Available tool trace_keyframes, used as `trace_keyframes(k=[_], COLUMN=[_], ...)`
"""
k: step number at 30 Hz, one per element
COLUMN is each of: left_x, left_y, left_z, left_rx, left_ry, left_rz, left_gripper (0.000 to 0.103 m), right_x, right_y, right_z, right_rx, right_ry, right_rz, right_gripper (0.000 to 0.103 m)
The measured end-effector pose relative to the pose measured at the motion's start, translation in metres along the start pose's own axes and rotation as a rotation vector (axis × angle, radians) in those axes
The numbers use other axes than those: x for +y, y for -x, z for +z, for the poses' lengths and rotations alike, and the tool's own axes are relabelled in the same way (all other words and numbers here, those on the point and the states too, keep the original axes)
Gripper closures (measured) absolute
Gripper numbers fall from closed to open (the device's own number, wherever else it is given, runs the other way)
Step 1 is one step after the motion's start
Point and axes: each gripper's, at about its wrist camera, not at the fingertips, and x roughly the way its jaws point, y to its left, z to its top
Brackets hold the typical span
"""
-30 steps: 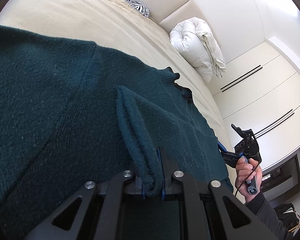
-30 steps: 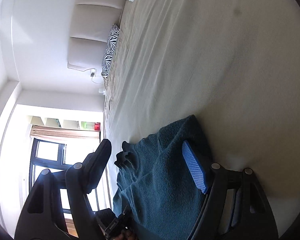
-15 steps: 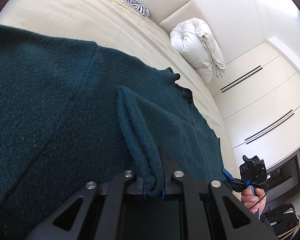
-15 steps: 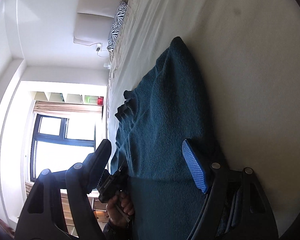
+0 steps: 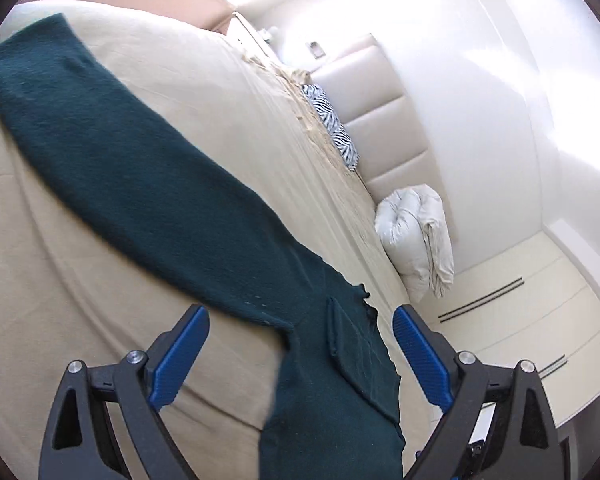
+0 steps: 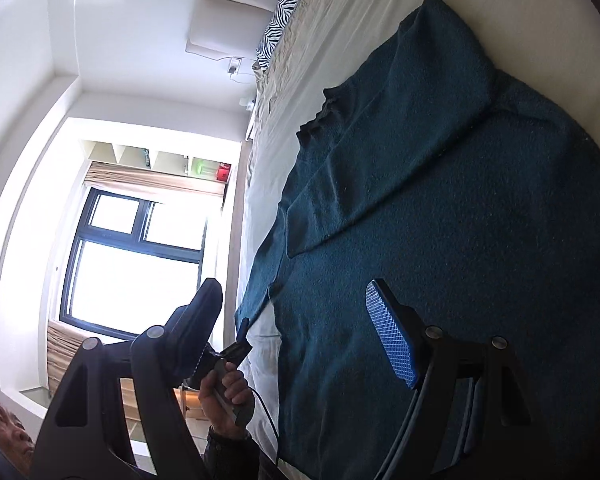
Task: Fold small clothes
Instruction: 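Grasp the other sleeve with the left gripper and lift it, then fold the held sleeve across the sweater body and release it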
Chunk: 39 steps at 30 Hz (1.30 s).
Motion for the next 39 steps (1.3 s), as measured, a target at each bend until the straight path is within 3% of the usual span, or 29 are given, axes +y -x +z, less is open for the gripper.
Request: trace_keyframes(k=[3,6,12,13,15,16,17,20,23,25,27,30,34,39], left_x=[0.053,0.083,0.115,0.115,0.112,0.11,0.105,0.053,-0.029,-0.087,-0.133,-0.162,-0.158,-0.14], left_y=[0.033,0.05,0.041,0.038,0.028,0.02,0.013,-0.008,-0.048,-0.091,-0.133,-0.171,-0.18,-0.17], left_z=[0.03,0.055,0.098,0.103,0.114,0.119,0.122,0.118,0.088,0.043,-0.024,-0.12,-0.19,-0.187], left_rx=[-0.077,-0.164,-0.259,-0.263,-0.26,-0.236,-0.211,-0.173,-0.082,0.018,0.105,0.167,0.18,0.178], left_ry=[0.181,0.281,0.441,0.448,0.44,0.431,0.413,0.209,-0.123,-0.398,-0.688,-1.008,-1.216,-1.221], left_rz=[0.069,0.08,0.09,0.108,0.12,0.124,0.136,0.174,0.228,0.288,0.351,0.427,0.511,0.524], left_gripper=[0.023,0.023,0.027,0.033,0.057,0.083,0.095,0.095,0.095,0.095,0.095,0.093,0.092,0.092], right_x=[0.014,0.028,0.056,0.06,0.066,0.064,0.064,0.06,0.049,0.046,0.041,0.038,0.036,0.024], right_y=[-0.031,-0.059,-0.09,-0.094,-0.098,-0.097,-0.097,-0.088,-0.066,-0.06,-0.056,-0.059,-0.082,-0.129], right_z=[-0.032,-0.054,-0.076,-0.078,-0.079,-0.076,-0.075,-0.068,-0.05,-0.043,-0.034,-0.021,-0.004,0.019], right_rx=[0.04,0.079,0.114,0.114,0.11,0.106,0.1,0.075,0.044,0.028,0.013,0.007,0.041,0.077], right_ry=[0.007,0.015,0.063,0.073,0.09,0.095,0.1,0.11,0.097,0.093,0.078,0.071,0.065,-0.017], right_rz=[0.011,0.004,-0.008,-0.012,-0.022,-0.027,-0.034,-0.045,-0.04,-0.034,-0.027,-0.032,-0.056,-0.036], right_gripper=[0.028,0.028,0.028,0.028,0.028,0.028,0.028,0.028,0.028,0.028,0.028,0.028,0.028,0.028])
